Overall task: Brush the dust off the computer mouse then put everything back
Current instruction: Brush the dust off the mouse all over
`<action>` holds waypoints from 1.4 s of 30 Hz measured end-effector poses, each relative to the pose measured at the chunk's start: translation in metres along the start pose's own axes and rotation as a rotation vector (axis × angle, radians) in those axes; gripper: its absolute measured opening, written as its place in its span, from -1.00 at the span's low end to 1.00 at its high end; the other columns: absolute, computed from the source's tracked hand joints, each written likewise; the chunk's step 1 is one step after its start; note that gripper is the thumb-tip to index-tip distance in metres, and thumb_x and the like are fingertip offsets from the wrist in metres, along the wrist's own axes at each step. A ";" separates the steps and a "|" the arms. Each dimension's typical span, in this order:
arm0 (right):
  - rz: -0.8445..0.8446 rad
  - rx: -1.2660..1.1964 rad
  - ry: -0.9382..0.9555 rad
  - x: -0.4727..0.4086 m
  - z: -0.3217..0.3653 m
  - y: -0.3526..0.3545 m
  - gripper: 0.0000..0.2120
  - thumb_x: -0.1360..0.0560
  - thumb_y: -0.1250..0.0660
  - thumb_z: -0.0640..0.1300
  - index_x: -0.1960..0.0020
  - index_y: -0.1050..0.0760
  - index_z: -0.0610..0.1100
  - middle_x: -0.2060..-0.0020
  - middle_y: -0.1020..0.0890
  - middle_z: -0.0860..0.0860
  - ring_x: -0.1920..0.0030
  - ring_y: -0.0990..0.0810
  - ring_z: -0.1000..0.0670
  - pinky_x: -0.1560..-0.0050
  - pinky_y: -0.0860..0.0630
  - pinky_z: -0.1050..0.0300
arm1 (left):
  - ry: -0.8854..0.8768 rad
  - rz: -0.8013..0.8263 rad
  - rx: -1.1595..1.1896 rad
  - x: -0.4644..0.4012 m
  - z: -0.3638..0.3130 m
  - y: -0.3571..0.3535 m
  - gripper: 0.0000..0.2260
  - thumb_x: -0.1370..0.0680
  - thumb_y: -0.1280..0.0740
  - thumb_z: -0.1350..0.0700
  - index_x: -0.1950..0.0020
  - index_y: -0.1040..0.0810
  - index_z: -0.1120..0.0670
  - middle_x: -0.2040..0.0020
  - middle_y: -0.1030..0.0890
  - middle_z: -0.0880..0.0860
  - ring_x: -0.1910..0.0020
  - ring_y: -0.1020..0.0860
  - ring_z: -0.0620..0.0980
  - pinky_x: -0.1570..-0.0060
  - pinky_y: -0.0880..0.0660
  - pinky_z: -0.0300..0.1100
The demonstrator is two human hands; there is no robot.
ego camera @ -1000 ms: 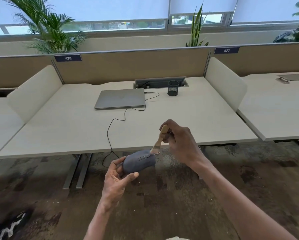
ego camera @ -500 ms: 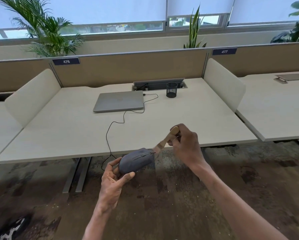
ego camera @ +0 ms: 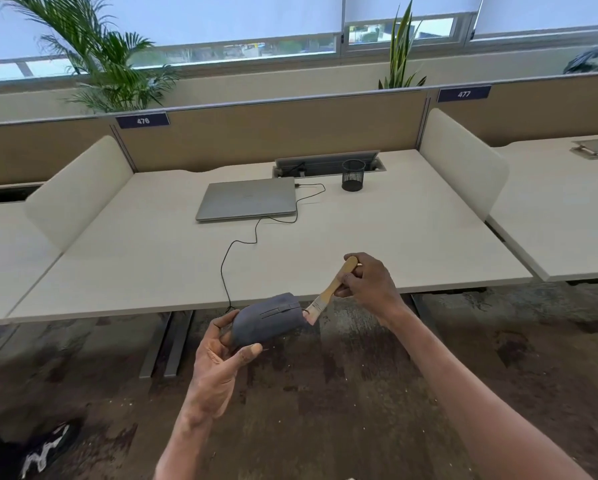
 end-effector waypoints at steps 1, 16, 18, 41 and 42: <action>0.007 0.009 -0.008 -0.003 -0.003 -0.001 -0.67 -0.60 -0.28 -0.35 -0.35 -0.41 -0.21 0.12 -0.69 -0.16 0.27 -0.75 0.01 0.18 -0.68 0.17 | -0.002 -0.001 0.015 0.000 -0.002 0.000 -0.45 -0.37 -0.40 0.43 -0.32 -0.47 0.10 -0.09 -0.73 0.05 -0.08 -0.69 -0.06 0.04 -0.63 -0.27; -0.203 0.427 0.099 0.004 -0.001 0.006 -0.72 -0.62 -0.20 -0.27 -0.32 -0.40 -0.22 0.15 -0.62 -0.14 0.24 -0.64 -0.12 0.35 -0.59 -0.03 | -0.046 -0.039 0.104 -0.009 -0.022 -0.012 -0.44 -0.36 -0.40 0.41 -0.33 -0.46 0.10 -0.05 -0.73 0.05 -0.04 -0.70 -0.06 0.00 -0.64 -0.27; -0.341 0.320 0.143 0.014 0.011 0.021 -0.74 -0.60 -0.25 -0.27 -0.29 -0.43 -0.21 0.17 -0.63 -0.12 0.21 -0.67 -0.15 0.24 -0.66 -0.06 | -0.047 -0.055 0.089 -0.009 -0.021 -0.015 -0.43 -0.34 -0.42 0.39 -0.32 -0.47 0.09 -0.04 -0.74 0.02 -0.05 -0.70 -0.07 0.02 -0.64 -0.28; -0.479 0.082 0.327 0.052 0.031 0.061 -0.78 -0.57 -0.38 -0.23 -0.20 -0.48 -0.14 0.22 -0.68 0.04 0.24 -0.73 0.03 0.19 -0.70 -0.02 | -0.089 -0.112 0.056 -0.010 -0.006 -0.054 -0.35 -0.31 -0.60 0.14 -0.38 -0.56 -0.11 -0.27 -0.67 0.08 -0.27 -0.63 0.01 -0.14 -0.59 -0.27; -0.481 0.071 0.315 0.051 0.026 0.068 -0.78 -0.57 -0.38 -0.23 -0.20 -0.48 -0.13 0.22 -0.68 0.07 0.24 -0.73 0.07 0.19 -0.71 0.01 | -0.099 -0.135 0.054 -0.011 -0.006 -0.058 -0.37 -0.30 -0.60 0.14 -0.35 -0.58 -0.11 -0.26 -0.68 0.07 -0.26 -0.64 0.01 -0.14 -0.59 -0.27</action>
Point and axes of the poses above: each hand's wrist, its own x-axis away from the middle knuckle, its own y-axis out of the back of the hand, z = x × y, the point moved 5 cm from there along -x, towards the middle knuckle
